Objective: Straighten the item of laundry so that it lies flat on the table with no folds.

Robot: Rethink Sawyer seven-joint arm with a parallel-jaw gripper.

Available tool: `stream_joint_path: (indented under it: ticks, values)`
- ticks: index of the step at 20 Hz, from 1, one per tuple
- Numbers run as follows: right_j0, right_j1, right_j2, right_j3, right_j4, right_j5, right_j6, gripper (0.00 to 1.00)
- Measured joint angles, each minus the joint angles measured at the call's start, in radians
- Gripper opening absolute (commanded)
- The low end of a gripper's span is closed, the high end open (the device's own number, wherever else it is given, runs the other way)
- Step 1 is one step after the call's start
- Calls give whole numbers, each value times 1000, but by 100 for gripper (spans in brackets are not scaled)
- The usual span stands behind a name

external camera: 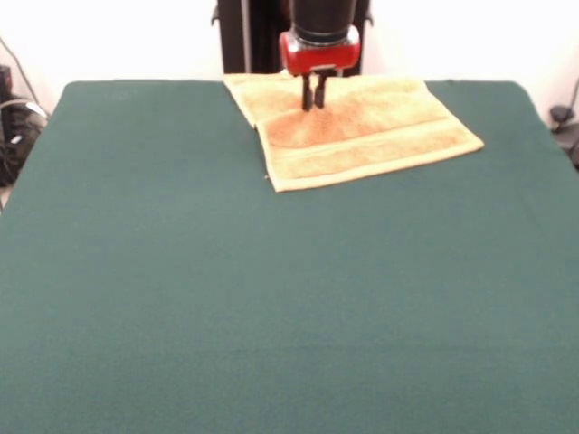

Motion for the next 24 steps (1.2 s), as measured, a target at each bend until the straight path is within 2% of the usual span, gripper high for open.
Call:
stream_joint_path:
  ticks: [10, 24]
  values:
    - [-56, -4, 78, -8, -63, 42, 0, 0]
    - [-111, -5, 162, -19, -106, 102, 0, 0]
